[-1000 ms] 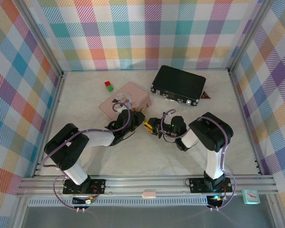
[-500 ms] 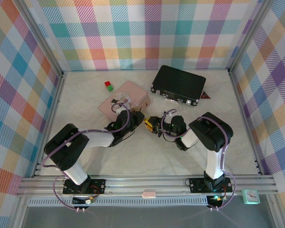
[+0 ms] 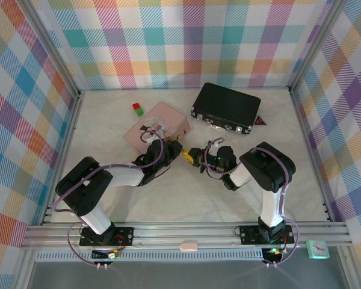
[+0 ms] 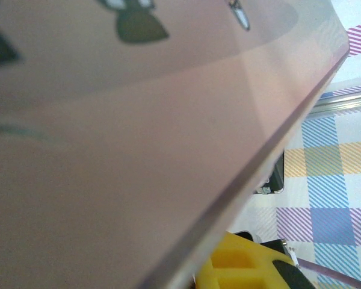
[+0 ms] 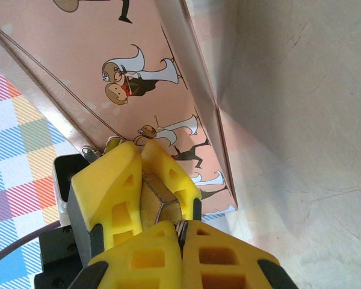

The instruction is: Unlock a padlock with a key

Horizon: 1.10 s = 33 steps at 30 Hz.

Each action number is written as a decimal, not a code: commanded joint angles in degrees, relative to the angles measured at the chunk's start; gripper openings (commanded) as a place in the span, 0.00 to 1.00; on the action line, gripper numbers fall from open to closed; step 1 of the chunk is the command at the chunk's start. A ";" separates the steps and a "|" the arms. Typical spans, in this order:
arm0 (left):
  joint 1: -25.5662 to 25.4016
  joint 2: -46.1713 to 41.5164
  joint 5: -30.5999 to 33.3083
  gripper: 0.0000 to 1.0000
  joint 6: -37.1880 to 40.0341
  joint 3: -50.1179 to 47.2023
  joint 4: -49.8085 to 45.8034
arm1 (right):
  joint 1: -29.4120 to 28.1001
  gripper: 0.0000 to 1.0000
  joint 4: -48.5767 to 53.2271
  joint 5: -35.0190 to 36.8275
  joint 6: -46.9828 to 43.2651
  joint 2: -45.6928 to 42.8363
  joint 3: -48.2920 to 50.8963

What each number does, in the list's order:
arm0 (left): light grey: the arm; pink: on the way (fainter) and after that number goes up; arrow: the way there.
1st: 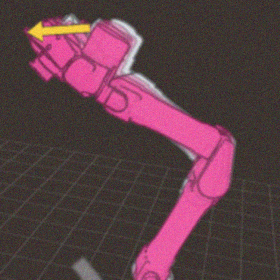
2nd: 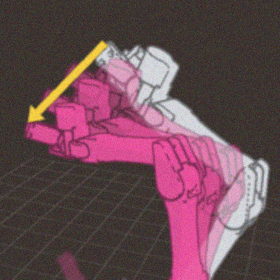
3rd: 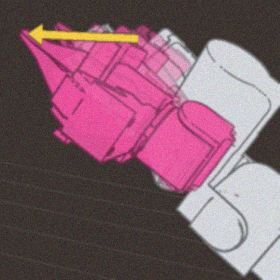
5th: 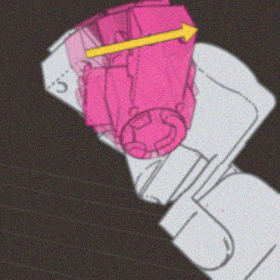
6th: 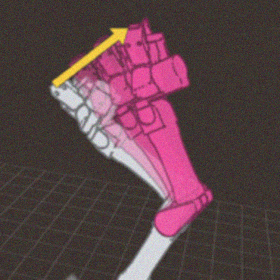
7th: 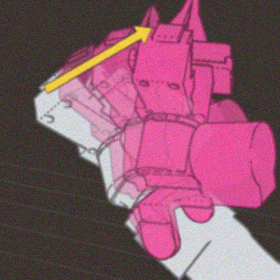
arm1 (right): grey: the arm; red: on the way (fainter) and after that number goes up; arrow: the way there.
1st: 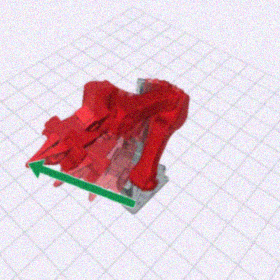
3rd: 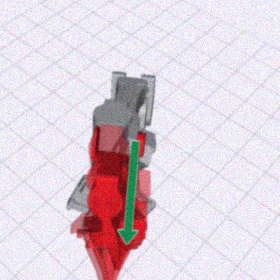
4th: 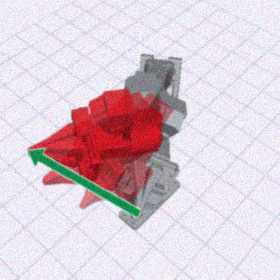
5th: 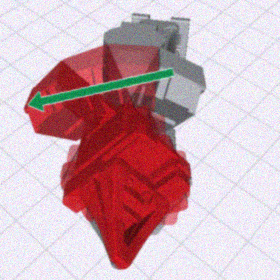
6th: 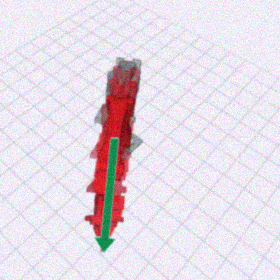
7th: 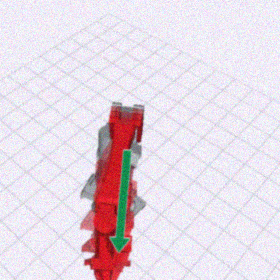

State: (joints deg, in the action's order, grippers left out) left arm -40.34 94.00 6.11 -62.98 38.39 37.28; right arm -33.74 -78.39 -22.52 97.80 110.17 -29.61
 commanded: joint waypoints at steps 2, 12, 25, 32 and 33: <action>-0.67 -0.17 -4.13 0.19 -0.72 0.37 4.29 | 0.12 0.00 -2.24 3.29 2.92 -0.28 -3.27; -0.66 3.38 -4.34 0.39 -2.64 1.59 6.91 | -0.53 0.00 -2.21 3.91 4.50 0.20 -3.67; -0.76 8.38 -3.08 0.00 -3.45 1.97 10.73 | -0.39 0.00 -2.29 2.54 10.61 0.86 -5.20; -1.64 12.61 -3.77 0.00 1.05 -1.87 23.44 | 0.37 0.00 -2.34 4.25 35.90 -2.74 -11.44; -1.67 13.10 -3.76 0.00 1.59 -2.21 24.86 | 0.13 0.00 -2.29 5.14 38.00 -3.28 -12.16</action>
State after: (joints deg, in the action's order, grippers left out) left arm -40.21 104.60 6.81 -64.62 38.39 55.99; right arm -32.58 -71.00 -18.41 115.33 111.18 -35.97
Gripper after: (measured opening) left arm 0.108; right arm 0.046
